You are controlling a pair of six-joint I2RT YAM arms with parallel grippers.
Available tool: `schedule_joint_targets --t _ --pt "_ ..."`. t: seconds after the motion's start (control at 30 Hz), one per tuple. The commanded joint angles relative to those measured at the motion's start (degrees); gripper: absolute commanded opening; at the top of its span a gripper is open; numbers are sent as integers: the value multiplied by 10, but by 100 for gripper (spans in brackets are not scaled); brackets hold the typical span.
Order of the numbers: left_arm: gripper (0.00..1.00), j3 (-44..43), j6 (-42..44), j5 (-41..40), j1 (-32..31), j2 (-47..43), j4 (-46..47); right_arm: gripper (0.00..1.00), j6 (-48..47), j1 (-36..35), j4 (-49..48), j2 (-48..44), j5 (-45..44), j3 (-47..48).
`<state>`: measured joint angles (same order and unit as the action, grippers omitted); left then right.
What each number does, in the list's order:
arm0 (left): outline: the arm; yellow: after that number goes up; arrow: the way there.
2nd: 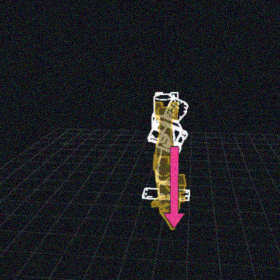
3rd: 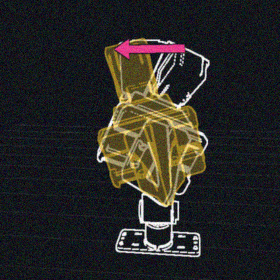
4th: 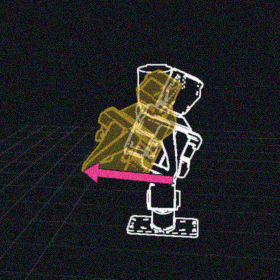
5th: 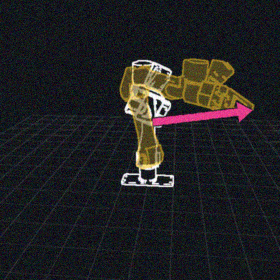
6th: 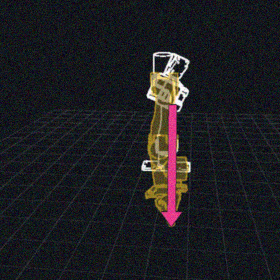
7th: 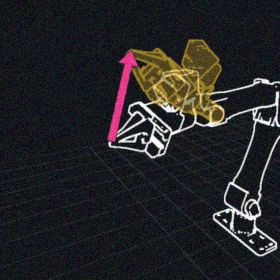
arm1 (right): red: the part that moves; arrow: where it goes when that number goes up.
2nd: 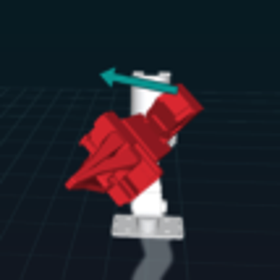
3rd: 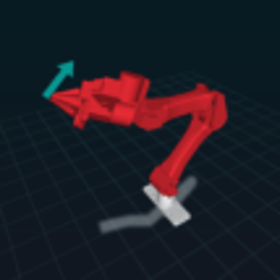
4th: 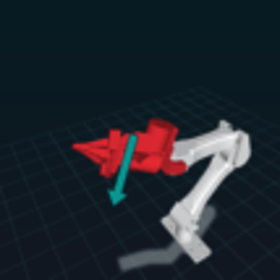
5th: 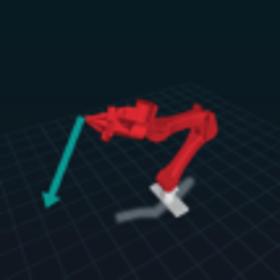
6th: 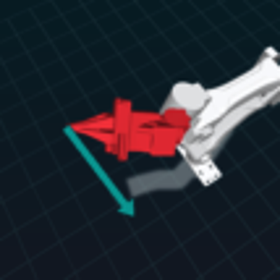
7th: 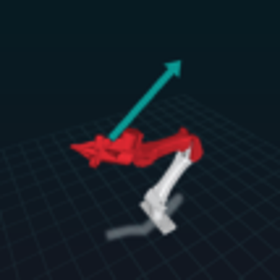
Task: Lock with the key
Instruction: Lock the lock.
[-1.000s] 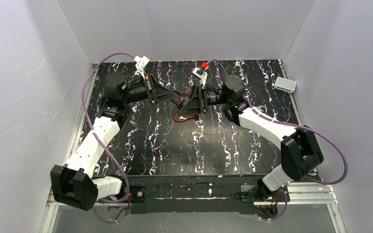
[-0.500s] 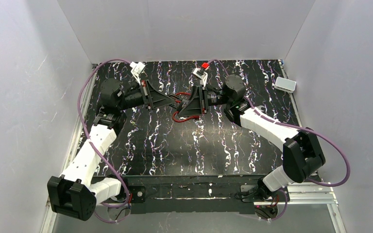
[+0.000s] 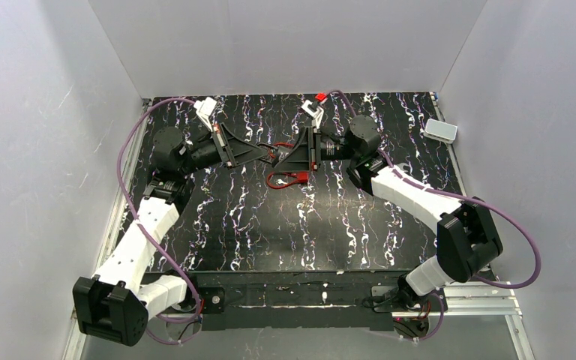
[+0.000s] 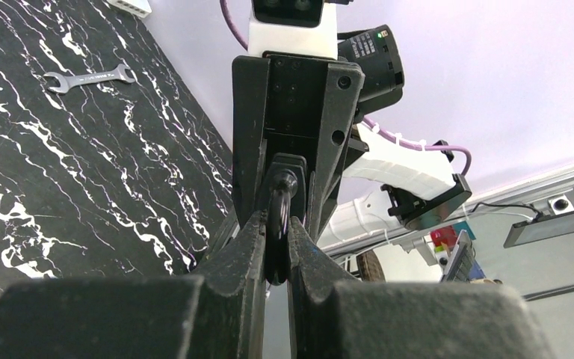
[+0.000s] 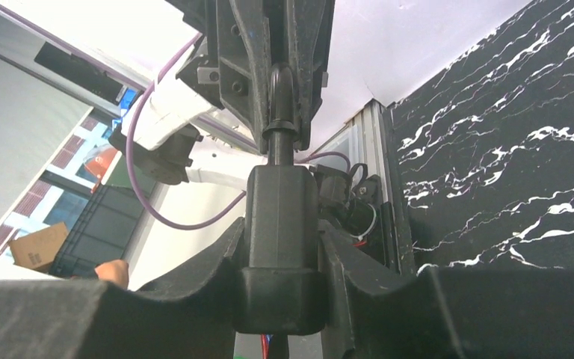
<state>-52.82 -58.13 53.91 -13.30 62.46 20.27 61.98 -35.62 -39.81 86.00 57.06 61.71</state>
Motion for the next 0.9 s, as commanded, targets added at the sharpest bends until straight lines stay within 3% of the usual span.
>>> schedule_joint_targets --t 0.0,0.1,0.3,0.37,0.5,0.53,0.57,0.67,0.8,0.87 --pt "0 17 -9 -2 29 -34 -12 42 13 55 -103 -20 -83 16" --pt "0 19 -13 -1 29 -36 -12 45 11 55 -97 -18 -91 16" --pt "0 26 -12 1 27 -41 -9 42 7 51 -93 -8 -94 28" --pt "0 25 -42 -10 26 -36 18 58 9 31 -96 -6 -86 21" --pt "0 37 -100 -42 26 -22 61 62 33 10 -137 2 -85 4" --pt "0 42 -120 -44 27 -14 83 67 30 6 -135 4 -86 5" --pt "0 33 -122 -34 27 -9 92 74 16 6 -133 5 -86 2" --pt "0 24 -125 -19 26 -12 99 77 -33 7 -93 3 -80 12" --pt "0 17 -140 4 26 -17 111 79 -226 8 69 5 -67 64" --pt "0 18 -147 10 26 -18 117 80 -285 7 102 11 -68 81"
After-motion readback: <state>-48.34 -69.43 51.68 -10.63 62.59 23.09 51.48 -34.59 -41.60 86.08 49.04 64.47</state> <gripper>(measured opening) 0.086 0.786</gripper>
